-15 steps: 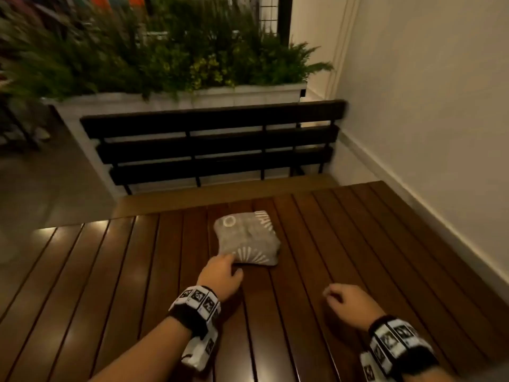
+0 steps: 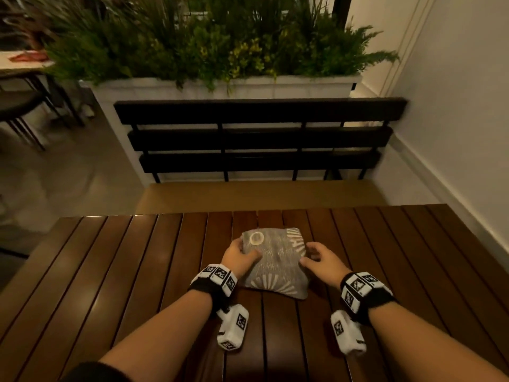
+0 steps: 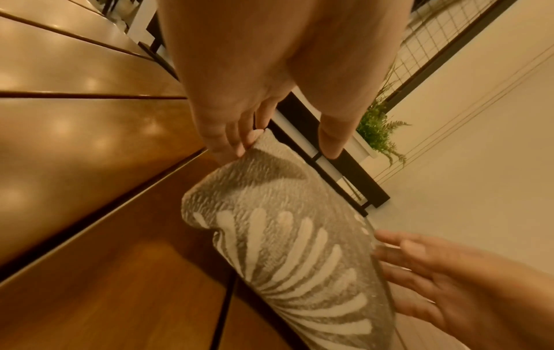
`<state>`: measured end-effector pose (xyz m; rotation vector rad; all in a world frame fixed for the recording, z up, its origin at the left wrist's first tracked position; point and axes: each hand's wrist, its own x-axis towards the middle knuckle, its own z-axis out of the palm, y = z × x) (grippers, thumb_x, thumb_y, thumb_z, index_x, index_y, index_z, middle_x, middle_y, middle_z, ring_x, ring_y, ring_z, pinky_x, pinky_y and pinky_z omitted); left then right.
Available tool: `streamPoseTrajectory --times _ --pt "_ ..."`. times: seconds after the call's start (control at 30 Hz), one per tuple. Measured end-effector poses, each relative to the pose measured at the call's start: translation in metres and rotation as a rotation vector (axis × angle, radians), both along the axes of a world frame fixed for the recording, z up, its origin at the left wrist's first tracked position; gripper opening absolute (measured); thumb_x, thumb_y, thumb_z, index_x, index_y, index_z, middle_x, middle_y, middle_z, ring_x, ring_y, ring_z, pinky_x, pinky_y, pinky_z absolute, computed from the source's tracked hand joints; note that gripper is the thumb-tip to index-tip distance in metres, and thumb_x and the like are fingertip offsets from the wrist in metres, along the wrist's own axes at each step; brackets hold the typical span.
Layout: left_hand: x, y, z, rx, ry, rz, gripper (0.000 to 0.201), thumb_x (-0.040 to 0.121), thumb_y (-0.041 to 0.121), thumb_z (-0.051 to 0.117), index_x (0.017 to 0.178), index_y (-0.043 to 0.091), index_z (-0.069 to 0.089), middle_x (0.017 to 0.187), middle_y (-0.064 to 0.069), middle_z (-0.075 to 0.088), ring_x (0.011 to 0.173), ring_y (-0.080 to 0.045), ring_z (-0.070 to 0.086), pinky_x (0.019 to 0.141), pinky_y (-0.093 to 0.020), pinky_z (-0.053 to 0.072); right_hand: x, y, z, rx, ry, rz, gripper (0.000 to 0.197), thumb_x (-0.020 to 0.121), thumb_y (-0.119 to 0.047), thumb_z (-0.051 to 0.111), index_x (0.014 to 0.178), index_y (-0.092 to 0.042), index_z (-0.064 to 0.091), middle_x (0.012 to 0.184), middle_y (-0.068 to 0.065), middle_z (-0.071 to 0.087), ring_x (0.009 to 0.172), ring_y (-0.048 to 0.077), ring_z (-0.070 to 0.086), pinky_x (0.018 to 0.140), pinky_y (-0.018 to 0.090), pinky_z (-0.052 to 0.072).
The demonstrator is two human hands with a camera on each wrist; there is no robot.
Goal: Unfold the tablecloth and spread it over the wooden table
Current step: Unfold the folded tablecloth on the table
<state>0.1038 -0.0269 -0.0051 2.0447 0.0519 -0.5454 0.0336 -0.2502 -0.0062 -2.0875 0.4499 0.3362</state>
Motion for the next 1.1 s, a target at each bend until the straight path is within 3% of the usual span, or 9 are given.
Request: streamPoseTrajectory --times 0.13,0.27,0.33,0.47,0.63,0.83,0.93,1.0,1.1 --pt "0.022 -0.007 -0.013 0.018 0.148 0.015 0.066 0.08 0.032 0.075 0.132 0.004 0.046 0.129 -0.011 0.058 0.115 -0.029 0.058 0.099 -0.035 0.046 0.037 -0.001 -0.019 0.234 0.134 -0.049 0.062 0.083 -0.025 0.071 0.136 -0.012 0.041 0.132 0.004 0.055 0.116 0.022 0.056 0.102 0.039 0.044" --pt "0.038 -0.008 -0.025 -0.071 0.304 0.025 0.065 0.077 0.032 0.077 0.129 0.003 0.051 0.121 -0.013 0.064 0.106 -0.028 0.064 0.098 -0.044 0.05 0.06 -0.008 -0.026 0.324 0.2 -0.075 0.044 0.078 -0.017 0.076 0.115 -0.015 0.053 0.113 0.004 0.062 0.111 0.024 0.059 0.102 0.042 0.045" --pt "0.045 -0.008 -0.03 -0.11 0.304 0.048 0.069 0.077 0.026 0.078 0.134 0.004 0.046 0.12 -0.012 0.062 0.105 -0.027 0.063 0.096 -0.042 0.051 0.068 -0.009 -0.028 0.398 0.233 -0.065 0.035 0.076 -0.015 0.077 0.104 -0.02 0.058 0.111 0.004 0.065 0.11 0.026 0.06 0.104 0.047 0.043" --pt "0.051 -0.011 -0.033 -0.159 0.196 0.114 0.086 0.076 0.022 0.077 0.146 0.011 0.028 0.133 -0.009 0.051 0.117 -0.025 0.054 0.097 -0.036 0.046 0.079 -0.004 -0.03 0.399 0.186 -0.021 0.045 0.073 -0.02 0.079 0.113 -0.026 0.059 0.114 0.002 0.066 0.109 0.02 0.061 0.105 0.043 0.042" --pt "0.056 -0.008 -0.028 -0.12 0.055 0.076 0.058 0.075 0.02 0.079 0.122 0.012 0.045 0.109 -0.003 0.057 0.094 -0.016 0.058 0.072 -0.024 0.048 0.081 0.002 -0.024 0.403 0.012 -0.072 0.043 0.076 -0.004 0.075 0.102 -0.028 0.052 0.106 -0.002 0.064 0.095 0.011 0.06 0.095 0.033 0.044" --pt "0.053 0.001 -0.013 -0.133 -0.1 -0.051 0.04 0.072 0.001 0.078 0.087 0.017 0.045 0.079 0.004 0.054 0.066 -0.005 0.052 0.056 -0.011 0.043 0.064 -0.001 -0.014 0.319 -0.18 -0.046 0.058 0.074 -0.006 0.077 0.125 -0.015 0.051 0.116 0.0 0.064 0.106 0.014 0.061 0.096 0.034 0.047" --pt "0.045 0.003 -0.012 -0.199 -0.115 -0.027 0.048 0.068 -0.008 0.076 0.094 0.012 0.041 0.086 0.0 0.057 0.072 -0.01 0.056 0.056 -0.013 0.047 0.051 0.002 -0.009 0.297 -0.185 -0.017 0.055 0.075 -0.007 0.077 0.124 -0.012 0.053 0.117 0.003 0.064 0.107 0.014 0.061 0.097 0.035 0.048" --pt "0.038 0.002 -0.009 -0.229 -0.068 -0.017 0.058 0.07 -0.008 0.075 0.111 0.012 0.039 0.1 -0.003 0.058 0.082 -0.011 0.058 0.059 -0.014 0.049 0.044 0.006 -0.008 0.277 -0.162 -0.008 0.053 0.075 -0.008 0.077 0.122 -0.012 0.052 0.118 0.005 0.062 0.108 0.017 0.061 0.099 0.038 0.047" --pt "0.028 -0.001 -0.006 -0.206 -0.039 -0.012 0.07 0.076 0.001 0.074 0.131 0.013 0.034 0.114 -0.002 0.055 0.099 -0.014 0.058 0.076 -0.017 0.049 0.041 0.011 -0.008 0.151 -0.152 -0.032 0.051 0.076 -0.014 0.077 0.12 -0.011 0.052 0.122 0.003 0.046 0.111 0.018 0.053 0.104 0.035 0.041"
